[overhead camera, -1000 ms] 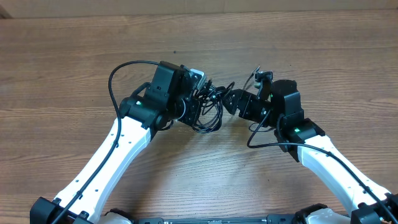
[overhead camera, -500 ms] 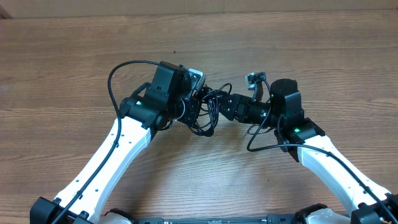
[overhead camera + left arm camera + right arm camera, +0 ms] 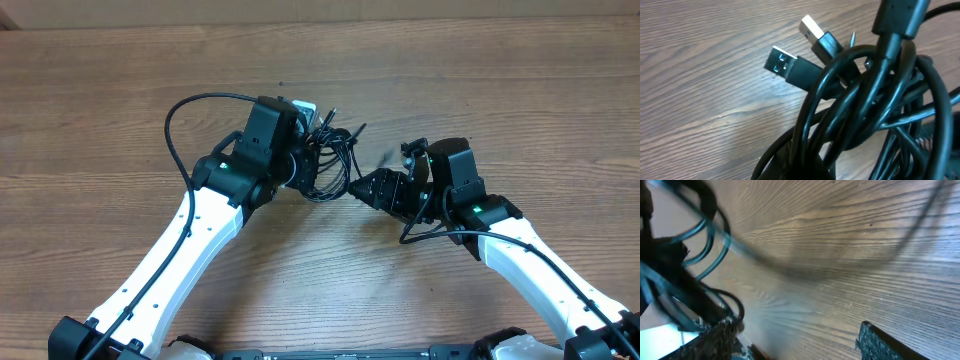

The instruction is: Untangle cables

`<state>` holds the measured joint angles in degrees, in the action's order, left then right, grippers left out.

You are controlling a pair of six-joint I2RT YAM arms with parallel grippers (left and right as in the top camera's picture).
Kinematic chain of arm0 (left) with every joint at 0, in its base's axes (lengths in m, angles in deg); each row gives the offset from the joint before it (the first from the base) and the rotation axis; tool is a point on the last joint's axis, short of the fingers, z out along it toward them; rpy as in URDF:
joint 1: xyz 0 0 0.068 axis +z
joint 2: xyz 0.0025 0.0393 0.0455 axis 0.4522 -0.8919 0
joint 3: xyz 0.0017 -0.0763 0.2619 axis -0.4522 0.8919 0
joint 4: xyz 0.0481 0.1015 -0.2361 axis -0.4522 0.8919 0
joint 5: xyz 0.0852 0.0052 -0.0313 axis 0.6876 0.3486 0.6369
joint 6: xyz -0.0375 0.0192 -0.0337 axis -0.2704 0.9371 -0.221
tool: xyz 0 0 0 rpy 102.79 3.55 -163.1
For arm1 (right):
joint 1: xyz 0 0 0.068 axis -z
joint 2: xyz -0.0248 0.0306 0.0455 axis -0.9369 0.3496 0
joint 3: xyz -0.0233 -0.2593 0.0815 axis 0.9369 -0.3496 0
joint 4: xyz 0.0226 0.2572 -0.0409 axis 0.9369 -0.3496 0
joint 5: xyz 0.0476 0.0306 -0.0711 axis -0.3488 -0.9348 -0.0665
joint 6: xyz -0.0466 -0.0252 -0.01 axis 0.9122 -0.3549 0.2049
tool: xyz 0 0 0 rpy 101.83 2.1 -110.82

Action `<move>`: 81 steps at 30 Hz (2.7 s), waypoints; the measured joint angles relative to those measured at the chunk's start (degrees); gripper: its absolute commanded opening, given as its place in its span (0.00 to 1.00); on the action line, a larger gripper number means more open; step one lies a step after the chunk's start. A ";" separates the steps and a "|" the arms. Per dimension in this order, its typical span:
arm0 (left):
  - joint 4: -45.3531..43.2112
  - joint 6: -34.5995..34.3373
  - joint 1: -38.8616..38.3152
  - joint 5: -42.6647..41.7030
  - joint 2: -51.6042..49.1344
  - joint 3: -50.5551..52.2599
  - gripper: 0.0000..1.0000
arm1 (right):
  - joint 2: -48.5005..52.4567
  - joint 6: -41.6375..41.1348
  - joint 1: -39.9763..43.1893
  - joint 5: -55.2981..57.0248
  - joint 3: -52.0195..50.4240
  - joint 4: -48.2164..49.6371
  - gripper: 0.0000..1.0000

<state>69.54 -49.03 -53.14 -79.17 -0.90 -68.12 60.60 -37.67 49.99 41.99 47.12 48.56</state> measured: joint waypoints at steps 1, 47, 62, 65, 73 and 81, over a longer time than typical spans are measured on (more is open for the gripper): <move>0.00 -0.17 0.00 0.63 0.00 0.00 0.04 | 0.00 0.00 0.00 -0.42 0.00 0.00 0.78; -1.79 2.01 -2.27 -2.12 0.00 0.00 0.04 | 0.00 -19.26 -0.04 -9.88 -0.02 30.40 0.68; -1.90 2.01 -4.15 -6.47 -0.02 0.00 0.04 | 0.00 -16.85 -0.11 -0.26 -0.02 24.96 0.55; -2.03 2.01 -4.15 -6.67 -0.02 0.00 0.04 | 0.00 -15.72 -0.11 1.03 -0.02 24.72 0.47; -2.05 2.01 -4.15 -7.23 -0.02 0.00 0.04 | 1.25 -14.71 -0.37 2.08 -0.02 24.70 0.24; -1.70 1.99 -4.15 -6.51 -0.11 0.02 0.04 | 2.32 -14.69 -0.35 0.98 -0.02 24.83 0.04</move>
<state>67.83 -47.04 -57.30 -85.68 -1.00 -68.10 62.92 -52.36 49.64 42.97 47.10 73.39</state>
